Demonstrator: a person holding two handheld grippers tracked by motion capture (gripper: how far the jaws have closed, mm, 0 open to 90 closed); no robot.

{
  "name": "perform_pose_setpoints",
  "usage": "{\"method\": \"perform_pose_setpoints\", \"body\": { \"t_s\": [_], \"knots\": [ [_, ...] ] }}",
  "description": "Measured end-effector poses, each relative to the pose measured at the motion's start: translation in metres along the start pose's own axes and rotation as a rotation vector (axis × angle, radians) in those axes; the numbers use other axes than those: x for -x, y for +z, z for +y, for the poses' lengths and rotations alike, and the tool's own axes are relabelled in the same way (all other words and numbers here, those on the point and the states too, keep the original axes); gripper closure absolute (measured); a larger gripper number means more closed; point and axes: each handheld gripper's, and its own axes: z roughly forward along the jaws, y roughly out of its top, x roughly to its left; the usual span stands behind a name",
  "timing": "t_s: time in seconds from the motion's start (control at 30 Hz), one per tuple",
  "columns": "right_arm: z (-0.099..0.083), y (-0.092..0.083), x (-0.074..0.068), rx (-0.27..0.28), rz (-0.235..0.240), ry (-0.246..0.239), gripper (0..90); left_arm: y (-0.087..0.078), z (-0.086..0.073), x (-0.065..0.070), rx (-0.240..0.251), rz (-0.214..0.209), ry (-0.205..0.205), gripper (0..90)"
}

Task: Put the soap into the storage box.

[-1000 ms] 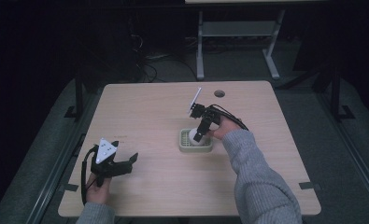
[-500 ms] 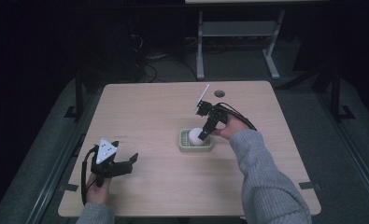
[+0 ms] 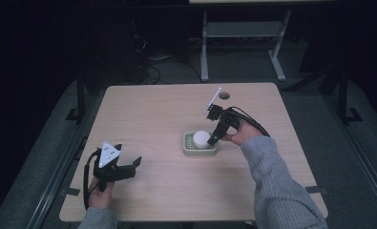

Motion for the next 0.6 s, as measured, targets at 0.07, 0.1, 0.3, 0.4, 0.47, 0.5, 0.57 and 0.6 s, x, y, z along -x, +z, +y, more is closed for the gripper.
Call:
{"method": "perform_pose_setpoints", "body": {
  "t_s": [0.07,0.1,0.3,0.4,0.47,0.5,0.57,0.6],
  "knots": [
    [-0.003,-0.001,0.000,0.003,-0.002,0.003,17.3,0.000,0.000,0.000,-0.002,0.000,0.000,15.2],
    [-0.005,-0.002,0.000,0.005,-0.002,0.006,17.3,0.000,0.000,0.000,-0.002,0.000,-0.001,15.2],
    [-0.014,-0.004,-0.001,0.011,-0.005,0.012,17.4,0.000,0.000,0.000,-0.002,0.001,0.000,15.2],
    [-0.017,-0.005,-0.002,0.014,-0.006,0.014,17.4,0.000,0.000,0.000,-0.001,0.001,0.000,15.2],
    [-0.020,-0.005,-0.003,0.017,-0.004,0.015,17.4,0.000,0.000,0.000,-0.004,0.001,0.004,15.2],
    [-0.021,-0.005,-0.003,0.016,-0.005,0.018,17.4,0.000,0.000,0.000,-0.001,0.000,0.000,15.2],
    [-0.024,-0.004,-0.003,0.020,-0.004,0.017,17.4,0.000,0.000,0.000,-0.002,0.000,-0.001,15.2],
    [-0.025,-0.004,-0.003,0.019,0.000,0.021,17.4,0.000,0.000,0.000,-0.003,0.000,0.000,15.2]
  ]
}}
